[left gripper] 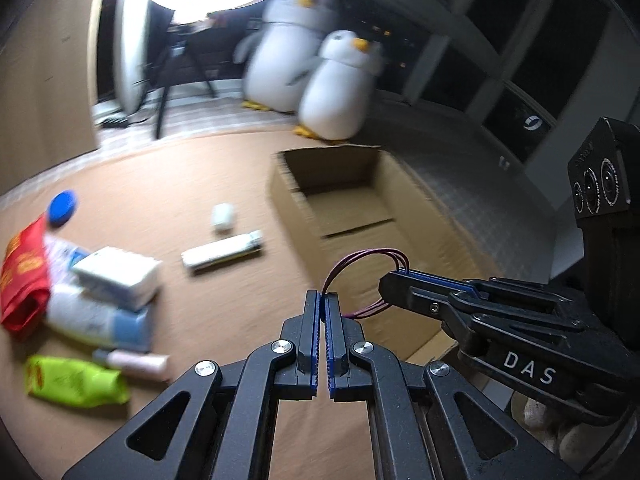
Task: Organize objects
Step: 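Carry the black cable into the cardboard box and open both tools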
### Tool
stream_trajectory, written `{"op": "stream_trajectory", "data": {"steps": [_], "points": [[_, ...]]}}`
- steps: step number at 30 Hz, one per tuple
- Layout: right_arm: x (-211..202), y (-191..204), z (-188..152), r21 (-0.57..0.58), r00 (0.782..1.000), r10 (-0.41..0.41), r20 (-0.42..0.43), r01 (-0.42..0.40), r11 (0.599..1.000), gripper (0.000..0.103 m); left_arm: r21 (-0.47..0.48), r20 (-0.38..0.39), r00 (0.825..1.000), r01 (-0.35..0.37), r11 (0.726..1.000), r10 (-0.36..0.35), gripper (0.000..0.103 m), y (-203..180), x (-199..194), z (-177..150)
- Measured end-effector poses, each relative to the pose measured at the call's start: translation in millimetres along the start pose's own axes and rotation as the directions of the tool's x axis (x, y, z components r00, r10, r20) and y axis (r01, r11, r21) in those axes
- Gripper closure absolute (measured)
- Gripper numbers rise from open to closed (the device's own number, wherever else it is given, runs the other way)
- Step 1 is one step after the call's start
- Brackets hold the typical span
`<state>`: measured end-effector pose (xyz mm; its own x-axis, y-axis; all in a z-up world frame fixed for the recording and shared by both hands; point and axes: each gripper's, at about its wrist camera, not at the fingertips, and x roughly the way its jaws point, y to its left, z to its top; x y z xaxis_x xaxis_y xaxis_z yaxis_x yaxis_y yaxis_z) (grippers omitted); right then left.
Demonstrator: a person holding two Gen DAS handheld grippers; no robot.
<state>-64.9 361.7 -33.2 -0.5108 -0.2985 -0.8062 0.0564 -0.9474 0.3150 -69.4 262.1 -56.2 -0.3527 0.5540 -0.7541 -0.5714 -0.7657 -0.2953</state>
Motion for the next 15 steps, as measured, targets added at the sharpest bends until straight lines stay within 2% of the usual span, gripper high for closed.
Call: {"op": "stream_trajectory", "data": {"steps": [8, 10, 11, 12, 13, 15], "points": [[-13, -56, 0, 0.071, 0.997, -0.072, 0.017, 0.07, 0.995, 0.099, 0.068, -0.035, 0.999, 0.039, 0.997, -0.037, 0.101, -51, 39, 15], [-16, -64, -1, 0.074, 0.996, -0.082, 0.016, 0.081, 0.994, 0.096, 0.081, -0.053, 0.997, 0.062, 0.995, -0.058, 0.101, -58, 47, 15], [-16, -66, -1, 0.072, 0.995, -0.096, 0.012, 0.095, 0.993, 0.093, 0.081, -0.059, 0.996, 0.066, 0.995, -0.061, 0.099, -60, 50, 15], [-17, -70, -1, 0.075, 0.994, -0.112, 0.011, 0.111, 0.991, 0.082, 0.081, -0.069, 0.996, 0.066, 0.995, -0.06, 0.091, -60, 53, 15], [-19, -73, -2, 0.083, 0.992, -0.122, 0.016, 0.12, 0.989, 0.075, 0.079, -0.075, 0.996, 0.056, 0.995, -0.05, 0.088, -61, 55, 14], [-24, -82, -2, 0.106, 0.988, -0.151, 0.029, 0.147, 0.983, 0.066, 0.065, -0.071, 0.997, 0.047, 0.997, -0.042, 0.074, -59, 56, 14]]}}
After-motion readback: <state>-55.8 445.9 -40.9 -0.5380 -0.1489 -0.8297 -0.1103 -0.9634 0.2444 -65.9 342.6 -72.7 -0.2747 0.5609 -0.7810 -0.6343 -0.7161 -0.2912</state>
